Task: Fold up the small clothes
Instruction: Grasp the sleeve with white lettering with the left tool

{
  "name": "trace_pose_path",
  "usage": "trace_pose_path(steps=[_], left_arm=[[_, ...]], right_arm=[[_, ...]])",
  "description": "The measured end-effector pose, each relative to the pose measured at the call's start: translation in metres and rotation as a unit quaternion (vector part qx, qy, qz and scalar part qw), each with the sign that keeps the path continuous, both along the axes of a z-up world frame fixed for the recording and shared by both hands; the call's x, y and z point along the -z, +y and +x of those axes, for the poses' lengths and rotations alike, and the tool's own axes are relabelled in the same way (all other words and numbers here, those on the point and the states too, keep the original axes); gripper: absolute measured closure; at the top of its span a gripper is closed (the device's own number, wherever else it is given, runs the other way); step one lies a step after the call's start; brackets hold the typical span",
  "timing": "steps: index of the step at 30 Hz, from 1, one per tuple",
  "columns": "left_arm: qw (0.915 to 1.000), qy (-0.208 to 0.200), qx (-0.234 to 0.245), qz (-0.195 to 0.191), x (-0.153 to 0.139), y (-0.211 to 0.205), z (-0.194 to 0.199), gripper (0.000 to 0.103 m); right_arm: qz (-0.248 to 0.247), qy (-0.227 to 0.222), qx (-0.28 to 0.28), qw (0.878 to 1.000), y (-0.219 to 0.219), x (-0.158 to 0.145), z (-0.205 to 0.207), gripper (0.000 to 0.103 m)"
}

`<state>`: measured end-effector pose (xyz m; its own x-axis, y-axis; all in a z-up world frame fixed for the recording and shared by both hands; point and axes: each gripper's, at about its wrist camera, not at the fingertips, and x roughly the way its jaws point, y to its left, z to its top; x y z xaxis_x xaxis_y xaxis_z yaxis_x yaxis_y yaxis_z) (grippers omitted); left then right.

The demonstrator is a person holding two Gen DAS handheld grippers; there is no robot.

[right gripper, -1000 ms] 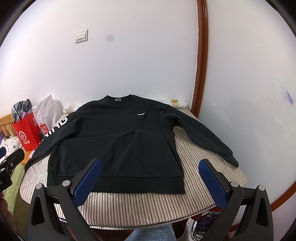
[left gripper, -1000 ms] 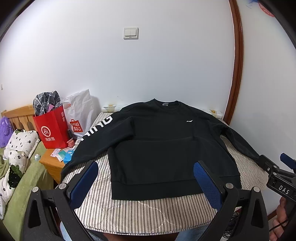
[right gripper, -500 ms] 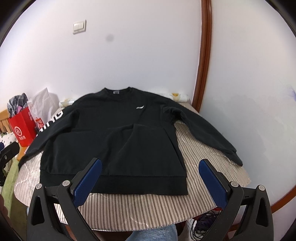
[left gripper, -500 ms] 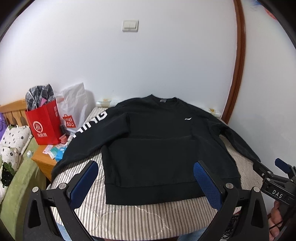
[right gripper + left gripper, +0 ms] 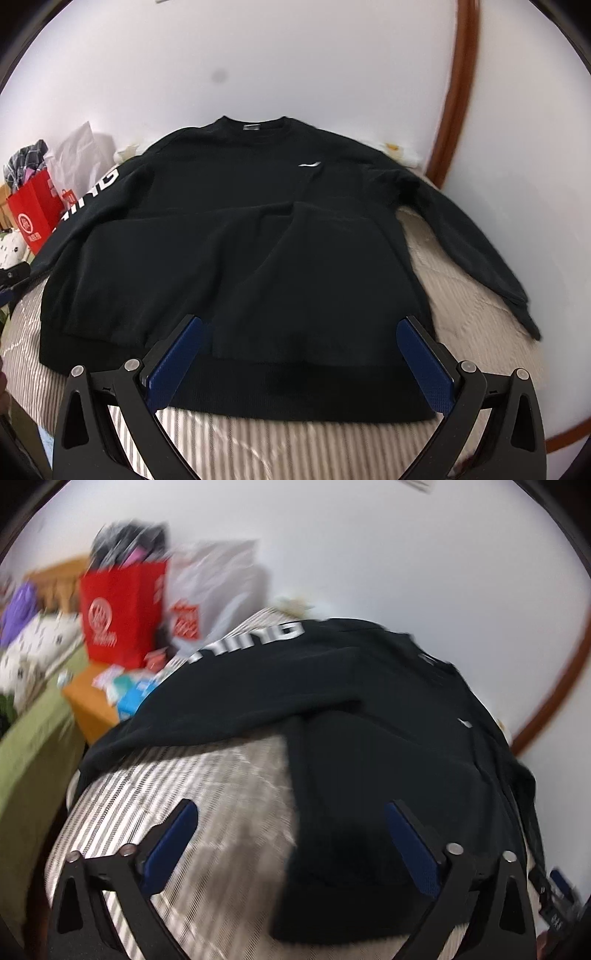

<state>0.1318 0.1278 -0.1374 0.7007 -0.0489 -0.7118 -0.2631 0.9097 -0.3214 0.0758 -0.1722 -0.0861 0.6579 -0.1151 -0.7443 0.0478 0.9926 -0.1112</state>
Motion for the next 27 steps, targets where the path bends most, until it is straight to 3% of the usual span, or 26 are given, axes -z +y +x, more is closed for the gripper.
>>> trace_pose_path(steps=[1,2,6,11,13,16,19,20,21,27], left_arm=[[0.9998,0.002,-0.013,-0.015,0.008,0.013,0.005,0.016],[0.9993,0.003,-0.024,-0.028,0.014,0.021,0.009,0.026],[0.9964,-0.003,-0.055,-0.065,0.034,0.051,0.022,0.03],[0.9906,-0.017,-0.089,-0.102,0.048,0.073,0.032,0.033],[0.9904,-0.021,-0.096,-0.097,0.047,0.076,0.038,0.035],[0.9898,-0.017,-0.116,-0.081,0.048,0.081,0.052,0.047],[0.9894,-0.004,-0.133,-0.058,0.047,0.086,0.062,0.072],[0.9895,0.006,-0.138,-0.043,0.047,0.087,0.066,0.088],[0.99,0.009,-0.135,-0.039,0.047,0.088,0.068,0.093],[0.9932,-0.009,-0.113,0.027,0.01,0.076,0.07,0.096]], right_arm=[[0.009,0.0,-0.005,1.0,0.005,0.003,0.005,0.001],[-0.01,-0.005,0.033,0.999,0.009,0.006,0.01,0.001],[0.002,-0.011,0.039,0.999,0.022,0.017,0.029,0.015],[0.015,0.0,0.04,0.999,0.024,0.029,0.051,0.019],[0.022,0.013,0.042,0.999,0.024,0.033,0.058,0.019],[0.028,0.038,0.022,0.999,0.029,0.038,0.069,0.019],[0.058,0.041,0.001,0.997,0.032,0.034,0.074,0.019],[0.066,0.042,-0.005,0.997,0.033,0.033,0.076,0.019],[0.069,0.043,-0.012,0.997,0.034,0.031,0.08,0.019],[0.028,-0.002,-0.058,0.998,0.032,0.005,0.11,0.019]])
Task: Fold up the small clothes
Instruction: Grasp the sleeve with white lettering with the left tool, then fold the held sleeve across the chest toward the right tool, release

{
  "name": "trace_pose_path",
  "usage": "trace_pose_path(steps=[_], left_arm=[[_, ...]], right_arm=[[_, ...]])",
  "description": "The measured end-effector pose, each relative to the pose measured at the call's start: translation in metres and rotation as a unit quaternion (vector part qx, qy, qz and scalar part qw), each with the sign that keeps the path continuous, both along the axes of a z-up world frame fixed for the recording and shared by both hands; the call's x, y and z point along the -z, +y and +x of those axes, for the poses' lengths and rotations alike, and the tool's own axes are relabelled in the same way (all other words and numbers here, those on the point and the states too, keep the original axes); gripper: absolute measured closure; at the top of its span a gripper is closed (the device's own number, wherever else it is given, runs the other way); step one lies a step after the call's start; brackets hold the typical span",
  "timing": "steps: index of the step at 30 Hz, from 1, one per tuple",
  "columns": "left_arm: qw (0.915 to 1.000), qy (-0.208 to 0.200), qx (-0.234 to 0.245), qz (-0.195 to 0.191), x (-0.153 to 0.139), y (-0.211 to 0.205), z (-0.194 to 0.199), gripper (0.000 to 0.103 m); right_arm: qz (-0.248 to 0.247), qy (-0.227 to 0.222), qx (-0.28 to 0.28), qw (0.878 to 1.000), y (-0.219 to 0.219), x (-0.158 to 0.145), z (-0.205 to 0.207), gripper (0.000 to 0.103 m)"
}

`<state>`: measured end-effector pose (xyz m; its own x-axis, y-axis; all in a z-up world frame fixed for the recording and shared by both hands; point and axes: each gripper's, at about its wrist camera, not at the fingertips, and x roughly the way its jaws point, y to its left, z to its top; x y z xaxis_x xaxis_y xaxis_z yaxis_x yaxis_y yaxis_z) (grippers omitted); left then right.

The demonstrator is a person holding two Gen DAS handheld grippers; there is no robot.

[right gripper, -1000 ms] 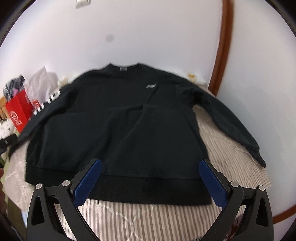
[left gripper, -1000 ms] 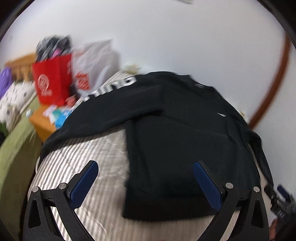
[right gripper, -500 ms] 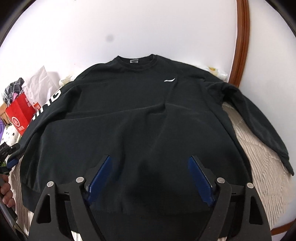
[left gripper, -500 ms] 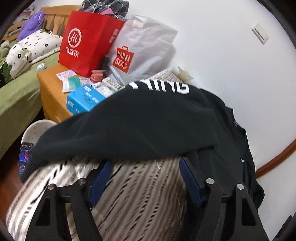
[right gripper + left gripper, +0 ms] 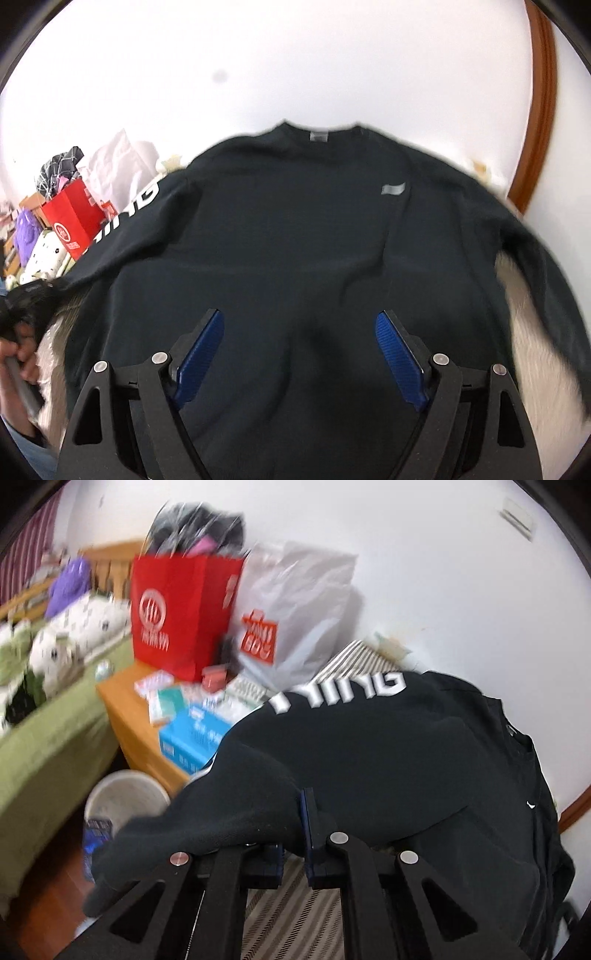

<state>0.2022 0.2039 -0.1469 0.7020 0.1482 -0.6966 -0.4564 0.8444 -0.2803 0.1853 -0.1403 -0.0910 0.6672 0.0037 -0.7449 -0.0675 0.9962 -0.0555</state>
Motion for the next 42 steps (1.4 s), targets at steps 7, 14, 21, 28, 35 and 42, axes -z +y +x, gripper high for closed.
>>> trace_pose_path(steps=[7,14,21,28,35,42], left_arm=[[0.9957,-0.035,0.051,0.07,-0.067,-0.044,0.022,0.096],[0.9835,-0.066,0.124,0.113,-0.107,-0.132,0.064,0.097],[0.9595,-0.074,0.224,0.155,-0.113,-0.252,0.116,0.097],[0.9318,-0.043,0.304,0.194,-0.069,-0.351,0.147,0.096],[0.9243,-0.007,0.367,0.104,-0.043,-0.366,0.15,0.054],[0.9218,-0.051,0.343,0.173,-0.067,-0.325,0.1,0.035]], right_arm=[[-0.055,-0.063,-0.02,0.996,-0.044,-0.022,0.051,0.019],[-0.031,-0.088,0.031,0.995,-0.12,-0.01,0.065,0.019],[0.009,-0.084,0.084,0.993,-0.168,-0.001,0.058,0.019],[0.063,-0.065,0.117,0.989,-0.193,0.008,0.064,0.019],[0.05,-0.072,0.112,0.99,-0.187,0.009,0.063,0.019],[0.007,-0.067,0.09,0.994,-0.163,0.013,0.067,0.019]])
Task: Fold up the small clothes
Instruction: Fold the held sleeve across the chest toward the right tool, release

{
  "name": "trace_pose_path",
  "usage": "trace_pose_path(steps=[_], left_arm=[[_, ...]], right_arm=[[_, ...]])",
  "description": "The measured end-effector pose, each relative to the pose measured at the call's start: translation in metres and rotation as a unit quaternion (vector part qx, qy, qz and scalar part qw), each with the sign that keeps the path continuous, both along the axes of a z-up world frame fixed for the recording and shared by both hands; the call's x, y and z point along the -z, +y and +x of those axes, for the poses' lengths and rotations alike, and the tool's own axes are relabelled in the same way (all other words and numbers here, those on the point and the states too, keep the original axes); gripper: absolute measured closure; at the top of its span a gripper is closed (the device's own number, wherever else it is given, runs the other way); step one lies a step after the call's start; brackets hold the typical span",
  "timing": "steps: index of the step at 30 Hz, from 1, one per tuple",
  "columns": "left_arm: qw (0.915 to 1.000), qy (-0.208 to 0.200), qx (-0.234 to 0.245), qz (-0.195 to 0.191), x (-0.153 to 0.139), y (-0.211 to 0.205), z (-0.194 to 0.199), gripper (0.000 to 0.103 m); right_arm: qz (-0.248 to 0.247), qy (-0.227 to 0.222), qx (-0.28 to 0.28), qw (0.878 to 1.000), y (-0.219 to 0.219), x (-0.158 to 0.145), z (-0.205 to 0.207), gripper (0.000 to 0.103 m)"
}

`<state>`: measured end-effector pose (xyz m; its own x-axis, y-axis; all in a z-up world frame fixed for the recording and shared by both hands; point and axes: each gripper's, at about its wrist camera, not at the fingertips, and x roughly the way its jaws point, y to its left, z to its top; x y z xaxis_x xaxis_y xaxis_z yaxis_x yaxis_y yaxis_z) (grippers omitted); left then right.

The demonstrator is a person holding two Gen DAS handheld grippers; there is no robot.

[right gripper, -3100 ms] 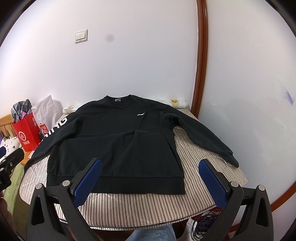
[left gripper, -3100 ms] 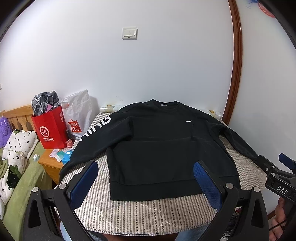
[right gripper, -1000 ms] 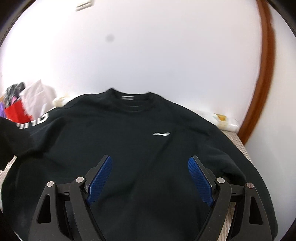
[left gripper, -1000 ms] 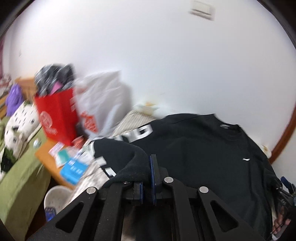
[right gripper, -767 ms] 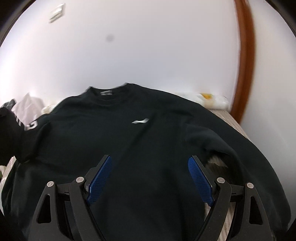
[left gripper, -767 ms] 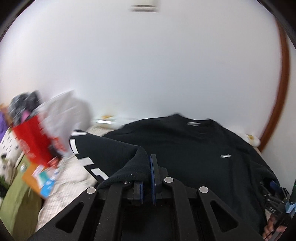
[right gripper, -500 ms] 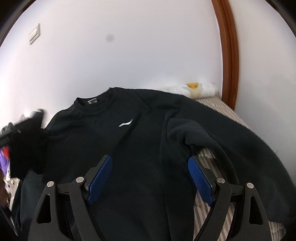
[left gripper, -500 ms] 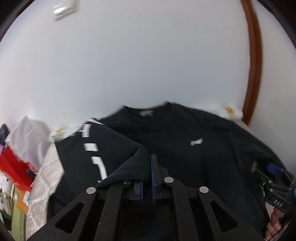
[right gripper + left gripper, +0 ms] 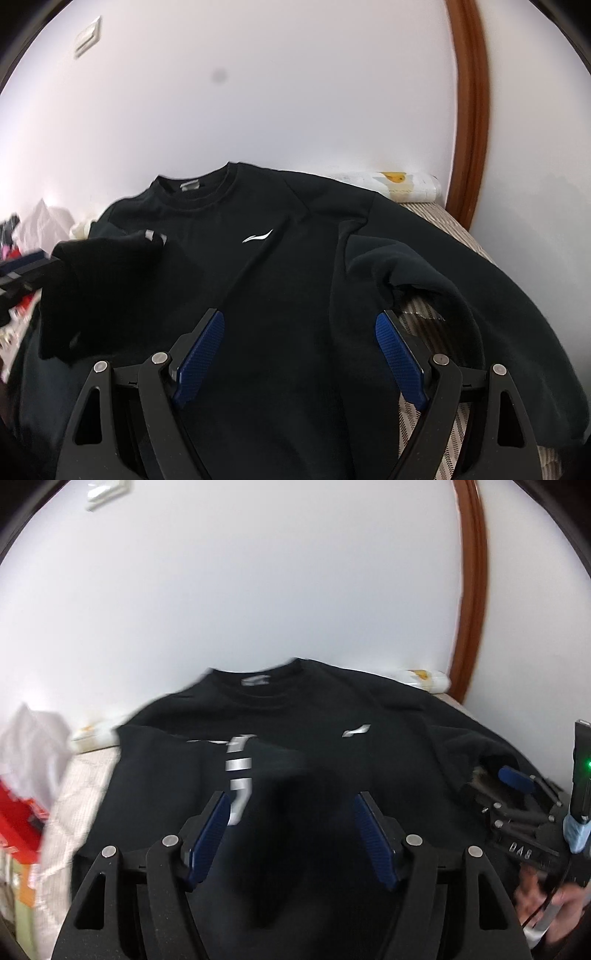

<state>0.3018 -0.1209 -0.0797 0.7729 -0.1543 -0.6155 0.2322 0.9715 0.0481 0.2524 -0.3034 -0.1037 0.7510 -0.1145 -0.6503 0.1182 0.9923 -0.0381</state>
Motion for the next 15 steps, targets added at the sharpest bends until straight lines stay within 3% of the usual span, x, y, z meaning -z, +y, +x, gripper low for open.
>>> trace_pose_path(steps=[4,7,11,15], left_arm=[[0.9986,-0.002,-0.045,-0.028,-0.007,0.059,-0.006,0.031],[0.9957,0.008,-0.082,-0.043,-0.005,0.109,-0.005,0.031],[0.9899,0.025,-0.138,-0.021,0.01,0.155,0.014,0.03],[0.9797,0.064,-0.19,-0.013,0.033,0.192,0.047,0.03]], right_arm=[[-0.031,-0.003,-0.019,0.999,0.016,0.001,-0.001,0.019],[-0.021,-0.004,-0.037,0.999,0.03,-0.003,-0.002,0.019],[-0.007,0.022,-0.073,0.997,0.07,-0.015,0.013,0.019],[-0.026,0.037,-0.115,0.992,0.131,-0.018,0.029,0.019]])
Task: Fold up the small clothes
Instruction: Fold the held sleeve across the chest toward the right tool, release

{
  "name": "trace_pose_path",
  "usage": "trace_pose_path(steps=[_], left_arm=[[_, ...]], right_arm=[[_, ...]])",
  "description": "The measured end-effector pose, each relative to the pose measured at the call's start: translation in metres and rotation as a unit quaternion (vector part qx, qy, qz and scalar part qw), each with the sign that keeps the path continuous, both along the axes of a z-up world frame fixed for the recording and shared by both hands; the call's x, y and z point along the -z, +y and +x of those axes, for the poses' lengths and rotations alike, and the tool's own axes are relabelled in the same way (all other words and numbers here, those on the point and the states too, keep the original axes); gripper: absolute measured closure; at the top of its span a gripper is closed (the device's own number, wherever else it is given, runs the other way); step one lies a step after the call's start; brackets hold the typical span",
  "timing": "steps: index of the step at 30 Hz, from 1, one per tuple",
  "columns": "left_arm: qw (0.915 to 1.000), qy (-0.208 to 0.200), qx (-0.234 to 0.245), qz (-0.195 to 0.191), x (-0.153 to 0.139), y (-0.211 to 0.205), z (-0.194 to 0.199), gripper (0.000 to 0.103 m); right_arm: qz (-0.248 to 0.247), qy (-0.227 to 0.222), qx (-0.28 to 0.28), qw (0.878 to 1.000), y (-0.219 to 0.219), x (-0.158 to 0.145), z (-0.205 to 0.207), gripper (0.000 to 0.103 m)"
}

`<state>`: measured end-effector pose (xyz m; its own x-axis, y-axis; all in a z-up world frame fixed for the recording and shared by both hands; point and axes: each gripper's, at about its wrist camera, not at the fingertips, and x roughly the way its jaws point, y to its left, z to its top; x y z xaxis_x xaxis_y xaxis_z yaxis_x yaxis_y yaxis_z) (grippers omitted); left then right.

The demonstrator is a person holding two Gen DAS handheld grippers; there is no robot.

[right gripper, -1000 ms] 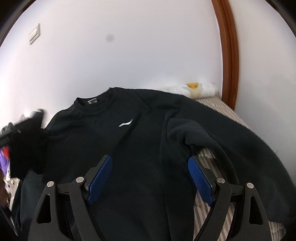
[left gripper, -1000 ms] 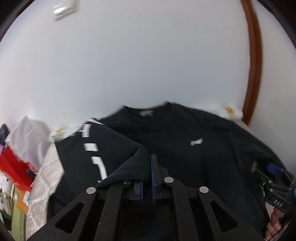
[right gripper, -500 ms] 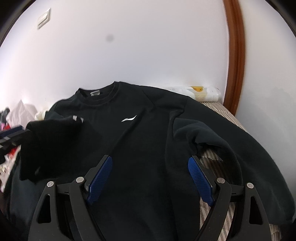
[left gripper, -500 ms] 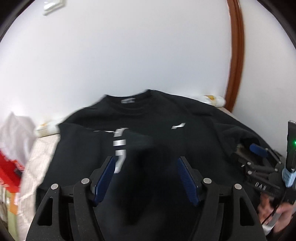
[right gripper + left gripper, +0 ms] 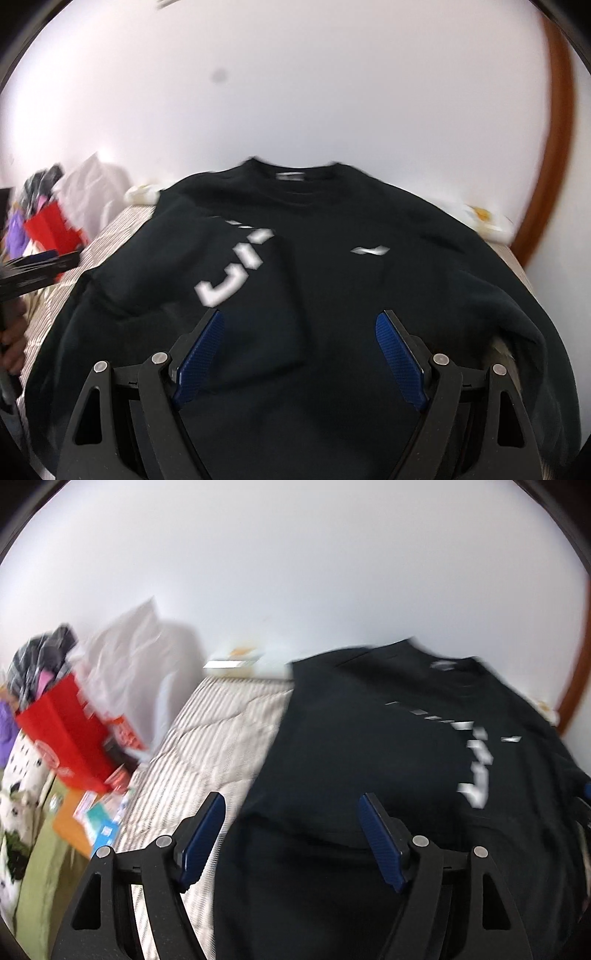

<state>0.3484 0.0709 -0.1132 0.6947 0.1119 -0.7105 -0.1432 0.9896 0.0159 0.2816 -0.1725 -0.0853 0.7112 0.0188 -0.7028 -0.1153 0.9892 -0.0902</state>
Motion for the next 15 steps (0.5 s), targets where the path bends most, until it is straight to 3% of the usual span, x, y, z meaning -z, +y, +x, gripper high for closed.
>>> trace_pose_path(steps=[6,11,15], left_arm=[[0.9994,0.028,-0.019,0.011,0.033,0.023,0.013,0.03],[0.9988,0.024,-0.039,0.014,0.046,0.031,0.015,0.03],[0.999,0.028,-0.035,-0.006,0.055,0.033,0.016,0.03]], right_arm=[[-0.008,0.01,-0.07,0.997,0.07,0.026,0.008,0.019],[0.006,0.018,-0.11,0.994,0.092,0.046,-0.005,0.019],[-0.029,0.036,-0.112,0.993,0.105,0.069,0.0,0.019]])
